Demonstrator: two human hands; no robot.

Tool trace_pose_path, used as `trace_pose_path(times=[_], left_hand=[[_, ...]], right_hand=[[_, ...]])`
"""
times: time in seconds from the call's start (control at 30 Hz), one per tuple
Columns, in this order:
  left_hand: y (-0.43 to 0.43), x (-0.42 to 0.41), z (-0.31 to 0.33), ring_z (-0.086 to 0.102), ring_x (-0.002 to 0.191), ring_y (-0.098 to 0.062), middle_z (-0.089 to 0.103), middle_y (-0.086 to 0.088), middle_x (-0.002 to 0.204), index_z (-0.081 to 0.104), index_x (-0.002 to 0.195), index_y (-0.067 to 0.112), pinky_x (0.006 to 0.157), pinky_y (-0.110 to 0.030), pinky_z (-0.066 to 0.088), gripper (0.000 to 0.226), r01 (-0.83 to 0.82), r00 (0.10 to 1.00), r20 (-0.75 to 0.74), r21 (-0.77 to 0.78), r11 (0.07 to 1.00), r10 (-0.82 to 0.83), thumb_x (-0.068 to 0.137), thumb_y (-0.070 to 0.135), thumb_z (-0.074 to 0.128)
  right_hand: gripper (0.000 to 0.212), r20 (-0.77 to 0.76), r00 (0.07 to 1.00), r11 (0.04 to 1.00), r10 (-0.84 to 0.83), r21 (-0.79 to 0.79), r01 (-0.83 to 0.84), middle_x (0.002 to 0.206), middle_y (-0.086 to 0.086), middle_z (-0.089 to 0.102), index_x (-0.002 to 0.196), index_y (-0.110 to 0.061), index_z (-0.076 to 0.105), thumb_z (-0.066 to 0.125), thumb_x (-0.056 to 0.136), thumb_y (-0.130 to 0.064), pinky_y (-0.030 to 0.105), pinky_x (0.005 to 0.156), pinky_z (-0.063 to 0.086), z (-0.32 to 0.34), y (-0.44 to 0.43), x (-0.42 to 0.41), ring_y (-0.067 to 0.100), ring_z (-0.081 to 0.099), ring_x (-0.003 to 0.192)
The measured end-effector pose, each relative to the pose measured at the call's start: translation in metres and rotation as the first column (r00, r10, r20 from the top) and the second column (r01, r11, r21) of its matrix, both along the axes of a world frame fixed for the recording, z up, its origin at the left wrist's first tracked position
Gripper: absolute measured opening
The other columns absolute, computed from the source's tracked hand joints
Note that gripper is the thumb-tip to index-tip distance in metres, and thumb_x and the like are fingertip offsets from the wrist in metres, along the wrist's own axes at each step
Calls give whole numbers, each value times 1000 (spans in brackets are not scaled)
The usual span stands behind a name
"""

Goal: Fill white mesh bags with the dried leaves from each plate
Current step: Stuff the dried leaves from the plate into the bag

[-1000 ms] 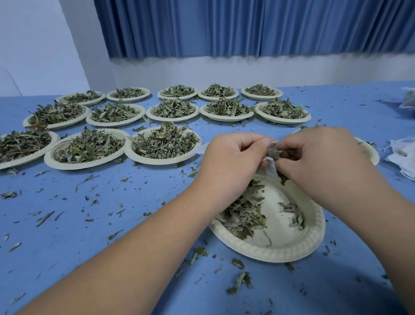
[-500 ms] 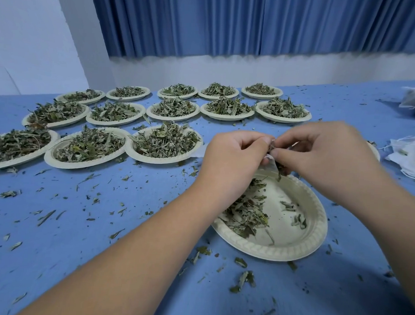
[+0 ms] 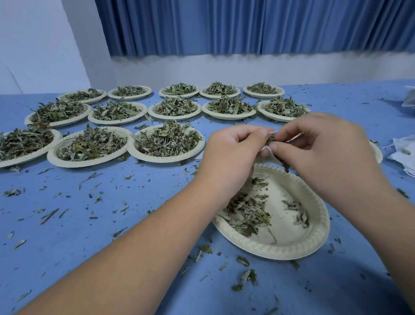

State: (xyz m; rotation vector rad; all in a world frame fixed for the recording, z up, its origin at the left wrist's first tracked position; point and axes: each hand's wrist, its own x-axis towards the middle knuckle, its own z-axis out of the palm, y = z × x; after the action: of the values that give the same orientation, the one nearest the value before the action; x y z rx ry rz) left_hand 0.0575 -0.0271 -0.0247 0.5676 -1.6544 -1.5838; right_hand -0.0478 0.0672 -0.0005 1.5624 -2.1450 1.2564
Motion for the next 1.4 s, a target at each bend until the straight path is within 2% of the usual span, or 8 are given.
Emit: trace_pose_path(times=[0.2, 0.4, 0.53, 0.67, 0.87, 1.0, 1.2, 1.4], left_hand=[[0, -1, 1, 31, 36, -8, 56, 8, 54, 74, 92, 17, 42, -17, 26, 18, 41, 999, -14, 30, 999, -40, 96, 18, 57], [-3, 3, 4, 45, 33, -1, 53, 8, 51, 70, 105, 4, 38, -13, 28, 20, 42, 993, -115, 124, 991, -28, 98, 12, 53], [-7, 5, 6, 29, 36, -3, 48, 4, 56, 70, 104, 5, 37, -14, 25, 19, 14, 981, -190, 199, 980, 25, 98, 10, 52], [-9, 6, 7, 25, 38, -4, 49, 3, 56, 68, 104, 4, 36, -16, 23, 18, 10, 973, -227, 259, 966, 50, 98, 9, 52], [-10, 5, 4, 26, 37, -4, 48, 3, 57, 68, 108, 4, 36, -17, 25, 20, 22, 979, -201, 246, 969, 28, 98, 11, 52], [-9, 3, 2, 27, 37, -5, 49, 4, 56, 70, 98, 9, 37, -17, 25, 17, 34, 984, -179, 216, 976, 5, 97, 11, 53], [-7, 2, -1, 28, 39, -6, 51, 5, 55, 71, 96, 13, 38, -18, 26, 16, 59, 993, -114, 148, 987, -42, 97, 13, 55], [-4, 1, 1, 29, 37, -5, 50, 0, 61, 69, 102, 7, 37, -16, 26, 17, 88, 991, -115, 148, 985, -72, 98, 12, 54]], right_hand=[[5, -136, 990, 1000, -24, -8, 23, 70, -10, 61, 74, -24, 75, 74, 78, -21, 6, 62, 35, -1, -1, -1, 0, 53, 65], [13, -43, 997, 996, 61, -68, -64, 92, -11, 59, 95, -35, 72, 70, 82, -34, 3, 69, 32, 8, 6, -6, -7, 50, 81], [52, 91, 991, 993, 95, 67, -101, 113, -12, 51, 108, -41, 55, 72, 62, -59, 15, 80, 43, 14, 10, -15, -4, 57, 85], [57, 172, 976, 973, 130, 165, -159, 115, -9, 55, 105, -47, 53, 83, 57, -41, 32, 85, 51, 11, 8, -13, -4, 65, 69], [24, 168, 977, 992, 127, -5, -128, 69, -14, 67, 81, -41, 67, 81, 72, -24, 11, 56, 44, 9, 7, -12, 2, 61, 59], [18, 184, 972, 989, 147, -61, -138, 70, -14, 69, 78, -34, 70, 79, 74, -19, 26, 65, 53, 8, 7, -10, 10, 65, 64], [21, 188, 965, 982, 183, -83, -170, 69, -19, 68, 78, -32, 71, 79, 74, -13, 9, 59, 47, 4, 2, -13, -3, 60, 60], [32, 206, 948, 970, 244, -63, -235, 72, -7, 66, 80, -35, 71, 81, 70, -6, 30, 69, 54, 2, -1, -13, 6, 60, 66]])
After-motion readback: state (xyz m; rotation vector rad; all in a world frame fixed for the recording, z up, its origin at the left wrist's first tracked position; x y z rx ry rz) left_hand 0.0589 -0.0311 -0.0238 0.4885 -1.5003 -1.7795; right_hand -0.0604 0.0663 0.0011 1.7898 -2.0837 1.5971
